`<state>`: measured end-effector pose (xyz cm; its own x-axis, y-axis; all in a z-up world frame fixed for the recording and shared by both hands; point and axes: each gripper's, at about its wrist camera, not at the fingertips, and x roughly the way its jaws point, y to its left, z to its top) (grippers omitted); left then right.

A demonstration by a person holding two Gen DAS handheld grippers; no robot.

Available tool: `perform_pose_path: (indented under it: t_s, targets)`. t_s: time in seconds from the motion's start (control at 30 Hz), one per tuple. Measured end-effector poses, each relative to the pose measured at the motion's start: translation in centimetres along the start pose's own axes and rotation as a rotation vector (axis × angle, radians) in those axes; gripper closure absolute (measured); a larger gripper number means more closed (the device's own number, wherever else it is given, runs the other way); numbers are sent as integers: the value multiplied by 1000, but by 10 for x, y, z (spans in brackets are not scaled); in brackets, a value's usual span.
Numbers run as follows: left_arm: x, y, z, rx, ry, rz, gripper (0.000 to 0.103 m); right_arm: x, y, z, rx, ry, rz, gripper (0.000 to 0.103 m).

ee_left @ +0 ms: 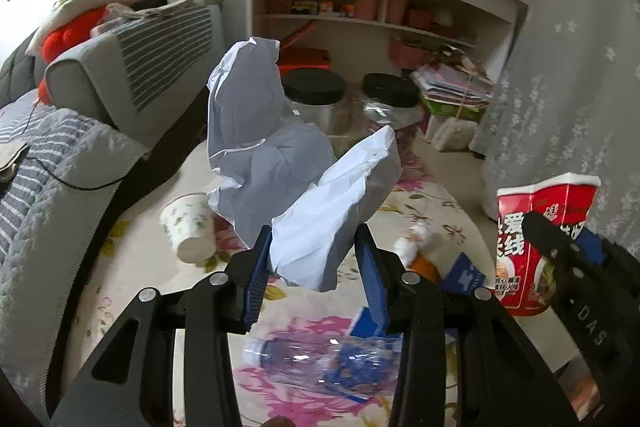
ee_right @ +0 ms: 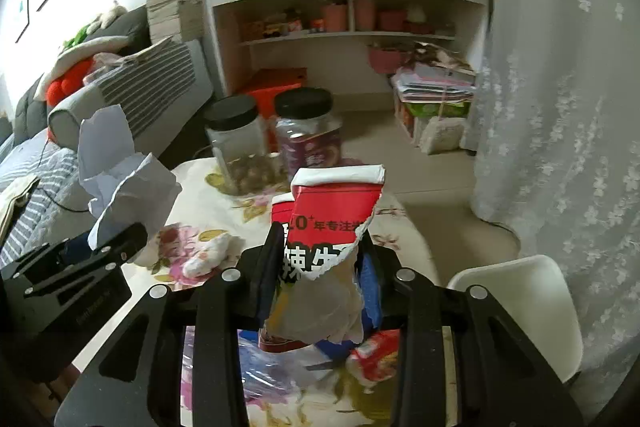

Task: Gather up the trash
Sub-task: 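Move both tools over the white bin and release tissues and bag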

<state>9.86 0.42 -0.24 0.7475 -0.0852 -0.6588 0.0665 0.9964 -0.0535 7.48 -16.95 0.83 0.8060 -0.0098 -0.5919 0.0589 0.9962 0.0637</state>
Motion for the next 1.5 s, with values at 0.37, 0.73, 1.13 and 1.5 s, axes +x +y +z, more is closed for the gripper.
perform_pose_path:
  t_s: [0.37, 0.73, 1.13, 1.5]
  targets:
    - [0, -51, -5, 63, -7, -67, 61, -20, -61, 2, 57, -23, -90, 69]
    - [1, -114, -16, 143, 6, -147, 61, -37, -135, -1, 153, -24, -214, 69]
    - [1, -203, -33, 246, 28, -258, 61, -66, -225, -10, 354, -29, -306, 52]
    - [12, -265, -47, 307, 70, -328, 61, -94, -286, -19, 528, -87, -368, 27]
